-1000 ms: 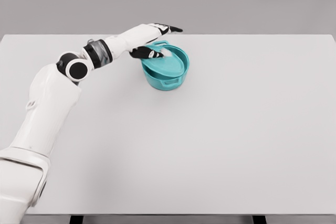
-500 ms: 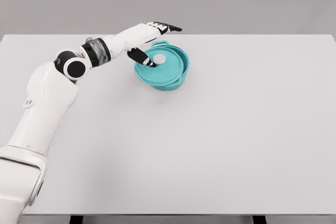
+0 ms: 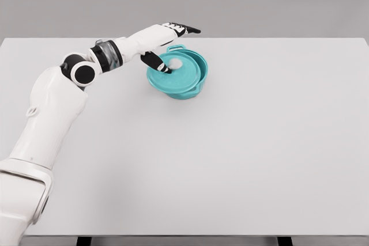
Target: Cover the pot with left arm
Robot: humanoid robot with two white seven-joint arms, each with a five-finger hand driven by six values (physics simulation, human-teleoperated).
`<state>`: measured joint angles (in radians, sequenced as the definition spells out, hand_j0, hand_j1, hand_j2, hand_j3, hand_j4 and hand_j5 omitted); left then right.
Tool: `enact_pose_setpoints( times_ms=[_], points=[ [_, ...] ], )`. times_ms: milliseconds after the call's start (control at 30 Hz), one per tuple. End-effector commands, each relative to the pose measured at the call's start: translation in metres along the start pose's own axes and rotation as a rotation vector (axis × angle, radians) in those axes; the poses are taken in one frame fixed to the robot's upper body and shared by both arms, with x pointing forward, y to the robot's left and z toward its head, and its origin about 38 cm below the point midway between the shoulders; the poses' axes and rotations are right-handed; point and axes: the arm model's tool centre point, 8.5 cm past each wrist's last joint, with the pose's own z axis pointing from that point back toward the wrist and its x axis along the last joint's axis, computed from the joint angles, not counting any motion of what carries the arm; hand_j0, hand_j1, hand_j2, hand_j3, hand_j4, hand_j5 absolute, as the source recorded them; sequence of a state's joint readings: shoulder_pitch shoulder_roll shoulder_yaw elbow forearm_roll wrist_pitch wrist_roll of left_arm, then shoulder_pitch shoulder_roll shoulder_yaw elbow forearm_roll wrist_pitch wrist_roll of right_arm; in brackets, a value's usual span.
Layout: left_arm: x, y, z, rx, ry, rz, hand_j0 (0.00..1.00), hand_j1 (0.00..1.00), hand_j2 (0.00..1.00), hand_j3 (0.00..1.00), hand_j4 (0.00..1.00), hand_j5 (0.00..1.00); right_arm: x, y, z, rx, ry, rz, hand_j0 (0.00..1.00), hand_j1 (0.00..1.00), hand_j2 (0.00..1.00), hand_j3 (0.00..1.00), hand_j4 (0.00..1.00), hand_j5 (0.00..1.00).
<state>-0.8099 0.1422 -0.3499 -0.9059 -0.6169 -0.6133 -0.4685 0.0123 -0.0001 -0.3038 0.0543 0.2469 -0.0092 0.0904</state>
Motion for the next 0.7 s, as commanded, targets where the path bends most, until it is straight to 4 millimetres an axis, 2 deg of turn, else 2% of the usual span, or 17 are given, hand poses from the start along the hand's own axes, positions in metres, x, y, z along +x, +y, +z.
enact_pose_setpoints(
  times_ms=[0, 667],
  points=[
    [-0.0009, 0.0017, 0.0015, 0.007, 0.002, 0.005, 1.0, 1.0, 1.0, 1.0, 1.0, 1.0, 0.0002, 0.0, 0.0, 0.0, -0.001, 0.0, 1.0, 1.0, 1.0, 1.0, 1.0, 1.0],
    [-0.0005, 0.0044, 0.0031, 0.009, 0.0, -0.006, 1.0, 1.0, 1.0, 1.0, 1.0, 1.0, 0.0002, 0.0, 0.0, 0.0, -0.001, 0.0, 1.0, 1.0, 1.0, 1.0, 1.0, 1.0]
  ],
)
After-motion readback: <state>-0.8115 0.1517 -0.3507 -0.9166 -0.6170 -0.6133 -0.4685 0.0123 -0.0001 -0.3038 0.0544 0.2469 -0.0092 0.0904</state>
